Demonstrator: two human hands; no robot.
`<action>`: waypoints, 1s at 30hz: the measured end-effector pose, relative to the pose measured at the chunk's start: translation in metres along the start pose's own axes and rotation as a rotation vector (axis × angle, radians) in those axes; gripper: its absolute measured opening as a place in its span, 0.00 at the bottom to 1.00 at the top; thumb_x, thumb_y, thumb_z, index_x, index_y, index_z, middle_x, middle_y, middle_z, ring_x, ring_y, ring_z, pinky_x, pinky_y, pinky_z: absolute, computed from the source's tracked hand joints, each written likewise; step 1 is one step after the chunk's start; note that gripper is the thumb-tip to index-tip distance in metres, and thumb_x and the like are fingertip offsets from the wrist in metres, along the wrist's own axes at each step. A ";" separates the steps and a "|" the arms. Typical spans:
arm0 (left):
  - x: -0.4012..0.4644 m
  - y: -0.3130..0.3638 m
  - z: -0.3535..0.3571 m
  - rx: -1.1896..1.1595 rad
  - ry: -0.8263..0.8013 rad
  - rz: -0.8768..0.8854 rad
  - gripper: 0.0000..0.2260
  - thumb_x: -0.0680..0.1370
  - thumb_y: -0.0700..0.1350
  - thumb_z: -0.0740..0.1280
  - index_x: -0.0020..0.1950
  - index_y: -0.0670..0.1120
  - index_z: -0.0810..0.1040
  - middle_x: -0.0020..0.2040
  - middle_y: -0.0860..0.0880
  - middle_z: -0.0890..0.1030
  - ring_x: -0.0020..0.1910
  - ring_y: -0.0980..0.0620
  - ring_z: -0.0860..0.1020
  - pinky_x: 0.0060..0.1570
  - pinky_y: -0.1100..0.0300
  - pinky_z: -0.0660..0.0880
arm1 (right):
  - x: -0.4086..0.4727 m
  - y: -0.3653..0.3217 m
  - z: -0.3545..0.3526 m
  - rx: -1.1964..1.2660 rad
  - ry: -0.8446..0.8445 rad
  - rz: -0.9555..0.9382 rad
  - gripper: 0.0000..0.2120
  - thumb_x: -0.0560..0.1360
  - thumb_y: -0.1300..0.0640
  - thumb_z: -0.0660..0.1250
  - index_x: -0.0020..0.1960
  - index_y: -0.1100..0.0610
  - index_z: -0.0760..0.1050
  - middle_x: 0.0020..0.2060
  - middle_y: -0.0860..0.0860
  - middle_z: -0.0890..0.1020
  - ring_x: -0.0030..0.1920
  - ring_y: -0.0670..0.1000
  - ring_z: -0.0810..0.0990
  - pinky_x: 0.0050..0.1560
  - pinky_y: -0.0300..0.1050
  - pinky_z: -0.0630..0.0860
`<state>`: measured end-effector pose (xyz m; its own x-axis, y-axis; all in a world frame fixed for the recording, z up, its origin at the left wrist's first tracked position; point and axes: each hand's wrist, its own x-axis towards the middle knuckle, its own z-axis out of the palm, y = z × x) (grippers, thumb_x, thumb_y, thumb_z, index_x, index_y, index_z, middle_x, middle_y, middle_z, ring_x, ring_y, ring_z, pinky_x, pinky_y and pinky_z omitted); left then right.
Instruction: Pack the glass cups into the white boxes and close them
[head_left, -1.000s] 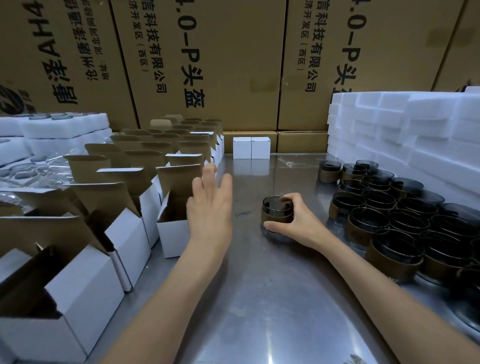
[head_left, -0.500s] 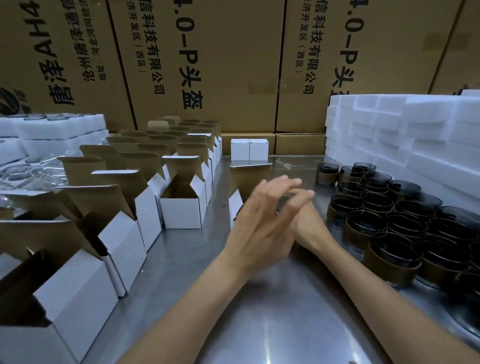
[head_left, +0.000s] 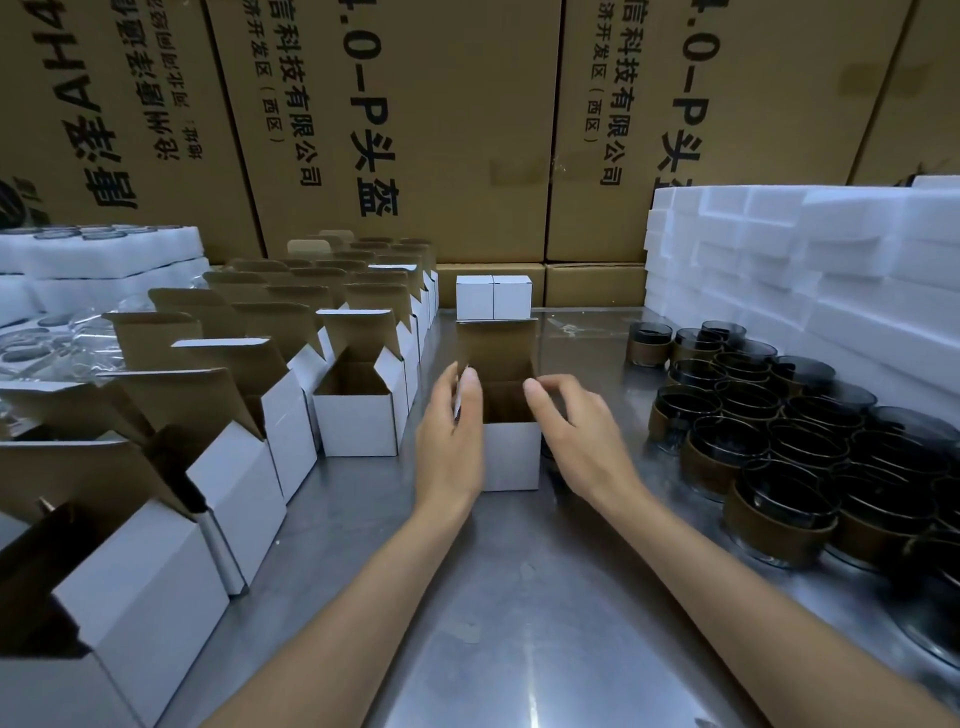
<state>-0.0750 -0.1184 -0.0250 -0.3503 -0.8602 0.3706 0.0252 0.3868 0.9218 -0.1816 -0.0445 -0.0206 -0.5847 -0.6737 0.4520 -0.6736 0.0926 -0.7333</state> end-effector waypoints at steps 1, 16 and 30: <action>0.001 0.001 0.001 -0.036 0.021 -0.015 0.21 0.83 0.56 0.51 0.74 0.51 0.67 0.71 0.54 0.70 0.66 0.62 0.66 0.63 0.66 0.61 | 0.000 -0.001 0.001 0.039 -0.003 0.020 0.17 0.78 0.40 0.54 0.59 0.48 0.73 0.57 0.47 0.77 0.63 0.48 0.71 0.61 0.53 0.71; 0.016 -0.011 -0.003 -0.356 0.077 -0.297 0.15 0.83 0.51 0.51 0.61 0.57 0.76 0.64 0.48 0.77 0.64 0.49 0.75 0.67 0.47 0.71 | 0.007 0.001 -0.001 0.290 0.045 0.186 0.14 0.82 0.56 0.49 0.61 0.49 0.70 0.54 0.47 0.73 0.58 0.46 0.68 0.53 0.42 0.61; 0.011 -0.007 -0.008 -0.268 -0.247 -0.127 0.44 0.65 0.62 0.70 0.77 0.53 0.55 0.72 0.54 0.66 0.71 0.53 0.65 0.68 0.62 0.63 | 0.016 0.026 -0.023 0.156 0.006 0.157 0.25 0.76 0.58 0.64 0.71 0.49 0.65 0.70 0.50 0.67 0.73 0.52 0.60 0.71 0.54 0.60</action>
<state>-0.0714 -0.1332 -0.0267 -0.5806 -0.7770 0.2431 0.1993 0.1538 0.9678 -0.2187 -0.0362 -0.0202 -0.6799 -0.6553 0.3291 -0.4962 0.0807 -0.8645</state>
